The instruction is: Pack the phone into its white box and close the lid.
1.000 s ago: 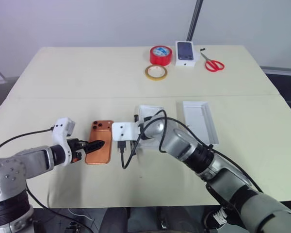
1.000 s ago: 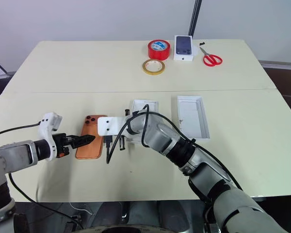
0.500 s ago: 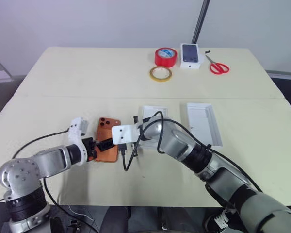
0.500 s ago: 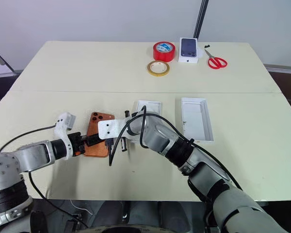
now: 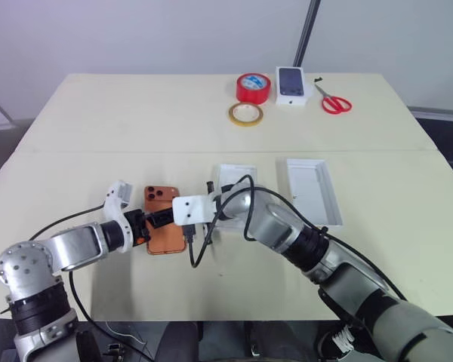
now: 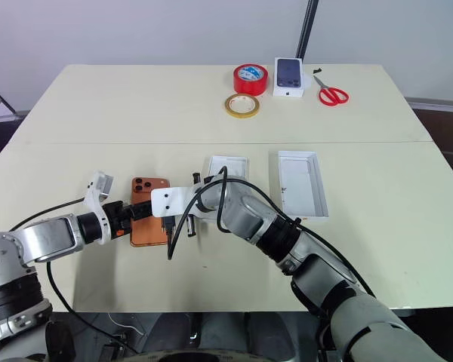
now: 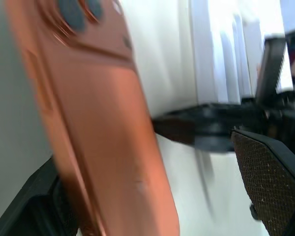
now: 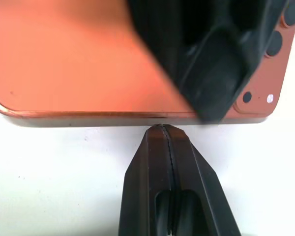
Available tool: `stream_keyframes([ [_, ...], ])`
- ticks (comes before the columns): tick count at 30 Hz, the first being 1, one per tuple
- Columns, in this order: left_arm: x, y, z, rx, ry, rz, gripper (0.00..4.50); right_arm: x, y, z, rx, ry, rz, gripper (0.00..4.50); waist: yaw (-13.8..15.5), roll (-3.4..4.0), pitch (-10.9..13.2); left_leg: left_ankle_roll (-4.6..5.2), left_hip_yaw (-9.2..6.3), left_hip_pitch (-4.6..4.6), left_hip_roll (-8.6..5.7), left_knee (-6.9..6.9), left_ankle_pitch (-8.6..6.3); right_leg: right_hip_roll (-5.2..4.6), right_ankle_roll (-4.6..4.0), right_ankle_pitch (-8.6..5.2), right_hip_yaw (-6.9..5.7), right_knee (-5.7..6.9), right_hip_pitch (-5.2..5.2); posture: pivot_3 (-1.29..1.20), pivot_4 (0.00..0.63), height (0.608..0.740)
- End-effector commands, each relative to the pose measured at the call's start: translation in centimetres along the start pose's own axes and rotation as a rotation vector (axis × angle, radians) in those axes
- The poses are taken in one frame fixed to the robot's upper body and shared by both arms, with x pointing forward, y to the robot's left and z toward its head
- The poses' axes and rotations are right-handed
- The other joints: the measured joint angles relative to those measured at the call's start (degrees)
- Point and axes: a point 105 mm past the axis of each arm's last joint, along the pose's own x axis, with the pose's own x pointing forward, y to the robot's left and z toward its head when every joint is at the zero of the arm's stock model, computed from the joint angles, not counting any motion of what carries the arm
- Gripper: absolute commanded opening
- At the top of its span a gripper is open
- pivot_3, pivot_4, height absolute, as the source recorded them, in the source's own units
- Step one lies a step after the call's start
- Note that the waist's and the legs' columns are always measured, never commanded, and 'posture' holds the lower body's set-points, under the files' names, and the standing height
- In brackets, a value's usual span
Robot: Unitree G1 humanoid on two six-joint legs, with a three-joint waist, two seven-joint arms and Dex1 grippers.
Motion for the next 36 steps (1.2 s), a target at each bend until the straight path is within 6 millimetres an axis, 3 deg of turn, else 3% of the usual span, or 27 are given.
stream_keyframes([
  [1,-0.6,1.2,-0.2,-0.048,-0.025,0.061,3.6,-0.6,-0.7,0.9,-0.007,-0.036,-0.04,0.0,-0.02,0.0,0.0,0.0,0.0,0.0,0.0,0.0,0.0,0.0,0.0,0.0,0.01,0.0,-0.01,0.0,0.15,0.74],
  [6,-1.7,1.7,-0.1,-0.118,-0.07,0.072,1.08,-1.7,-1.7,1.4,-0.011,-0.051,-0.079,0.0,0.11,-0.04,0.01,0.01,0.0,-0.07,0.01,-0.02,-0.01,0.0,0.0,0.0,0.02,0.0,-0.08,0.0,0.15,0.74],
  [13,-2.2,1.6,-0.2,-0.235,-0.102,0.049,1.08,-3.8,-3.3,2.0,0.012,-0.084,-0.146,0.0,0.15,-0.04,0.01,0.0,0.0,-0.08,0.01,-0.07,-0.01,-0.01,-0.01,0.0,0.03,-0.02,-0.13,0.0,0.15,0.74],
  [16,-2.2,1.0,-0.2,-0.252,-0.109,0.026,0.24,-5.0,-3.8,1.9,0.028,-0.095,-0.179,0.0,0.27,-0.04,0.01,0.0,0.0,-0.09,0.01,-0.07,-0.01,-0.02,-0.01,0.0,0.03,-0.03,-0.11,0.0,0.15,0.74],
  [17,-2.2,0.6,0.0,-0.257,-0.122,0.005,0.02,-5.8,-4.1,1.8,0.037,-0.107,-0.197,0.0,0.23,-0.02,0.02,0.0,0.0,-0.08,0.01,-0.07,-0.01,-0.02,-0.01,0.0,0.02,-0.05,-0.08,0.0,0.15,0.74],
  [23,-1.6,-3.1,2.7,-0.236,-0.25,-0.152,0.02,-11.9,-5.5,0.4,0.189,-0.225,-0.326,0.0,0.8,-0.07,0.06,0.02,-0.03,-0.16,-0.03,-0.04,-0.02,-0.06,-0.01,-0.01,-0.02,-0.15,-0.04,0.0,0.15,0.74],
  [28,2.0,-7.1,3.9,-0.198,-0.194,-0.248,0.02,-16.9,-2.6,-4.1,0.328,-0.252,-0.263,0.0,1.85,-0.07,0.09,0.09,-0.09,-0.16,-0.07,0.0,-0.06,-0.06,-0.01,0.0,-0.08,-0.3,0.12,0.0,0.15,0.74],
  [32,5.6,-9.0,3.5,-0.184,-0.105,-0.281,0.02,-18.7,-1.4,-7.5,0.406,-0.145,-0.316,0.0,1.46,-0.06,0.11,0.19,0.0,-0.14,-0.13,0.06,-0.09,-0.08,0.0,0.0,-0.04,-0.32,0.17,0.0,0.15,0.74],
  [36,8.4,-9.6,2.0,-0.133,-0.008,-0.264,0.02,-19.7,-0.7,-8.9,0.443,-0.091,-0.365,0.0,0.13,-0.04,0.12,0.16,0.02,-0.1,0.02,0.02,-0.08,0.16,0.0,0.0,0.02,-0.27,0.12,0.0,0.15,0.74],
])
